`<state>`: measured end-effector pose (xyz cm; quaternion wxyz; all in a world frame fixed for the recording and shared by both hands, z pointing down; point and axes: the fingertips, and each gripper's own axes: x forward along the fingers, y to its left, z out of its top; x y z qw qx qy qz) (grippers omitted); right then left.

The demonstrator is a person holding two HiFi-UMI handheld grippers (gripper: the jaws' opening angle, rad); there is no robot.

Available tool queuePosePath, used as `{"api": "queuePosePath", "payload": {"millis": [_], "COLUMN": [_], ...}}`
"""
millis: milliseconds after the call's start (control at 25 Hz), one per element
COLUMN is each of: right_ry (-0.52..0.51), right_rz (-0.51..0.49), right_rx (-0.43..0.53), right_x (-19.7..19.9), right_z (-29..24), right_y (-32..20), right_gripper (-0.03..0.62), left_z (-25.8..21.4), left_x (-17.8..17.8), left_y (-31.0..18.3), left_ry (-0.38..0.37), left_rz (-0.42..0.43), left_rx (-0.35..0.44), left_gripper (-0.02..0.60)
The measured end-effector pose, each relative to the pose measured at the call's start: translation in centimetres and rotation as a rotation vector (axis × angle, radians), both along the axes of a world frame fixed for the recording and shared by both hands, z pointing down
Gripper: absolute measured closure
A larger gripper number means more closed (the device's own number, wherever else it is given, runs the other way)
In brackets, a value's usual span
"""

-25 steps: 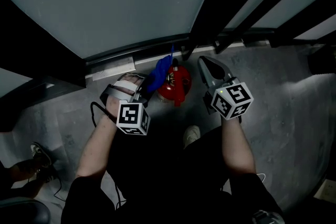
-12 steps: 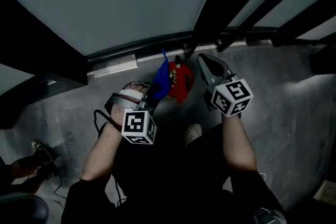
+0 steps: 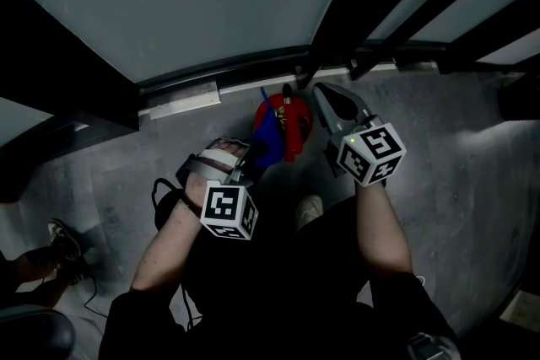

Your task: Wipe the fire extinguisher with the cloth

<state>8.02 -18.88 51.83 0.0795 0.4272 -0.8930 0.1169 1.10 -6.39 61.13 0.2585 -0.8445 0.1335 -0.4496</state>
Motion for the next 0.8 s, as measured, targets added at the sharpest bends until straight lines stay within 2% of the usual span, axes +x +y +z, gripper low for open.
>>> {"api": "queuePosePath", "payload": {"millis": [240, 400, 480, 680, 800], "right_ry": [0.012, 0.010, 0.015, 0.026, 0.042], "right_rz": [-0.007, -0.008, -0.008, 0.004, 0.016], "right_rx": [-0.006, 0.001, 0.001, -0.009, -0.025], "right_x": [-0.5, -0.6, -0.6, -0.2, 0.1], "right_z": [0.3, 0.2, 0.1, 0.2, 0.6], "right_y": [0.3, 0.2, 0.1, 0.2, 0.4], "right_gripper": [0.591, 0.591, 0.591, 0.591, 0.591], "left_z": [1.0, 0.0, -1.0, -2.1, -2.6], "left_x": [1.3, -0.3, -2.1, -6.6, -7.2], "left_y": [1.6, 1.8, 1.1, -3.9, -6.9], "left_ry": [0.103, 0.259, 0.316, 0.312, 0.268], "left_rz": [-0.006, -0.078, -0.132, -0.278, -0.279], "left_rx": [-0.088, -0.198, -0.211, -0.129, -0.092], "left_gripper": [0.508, 0.508, 0.508, 0.508, 0.505]}}
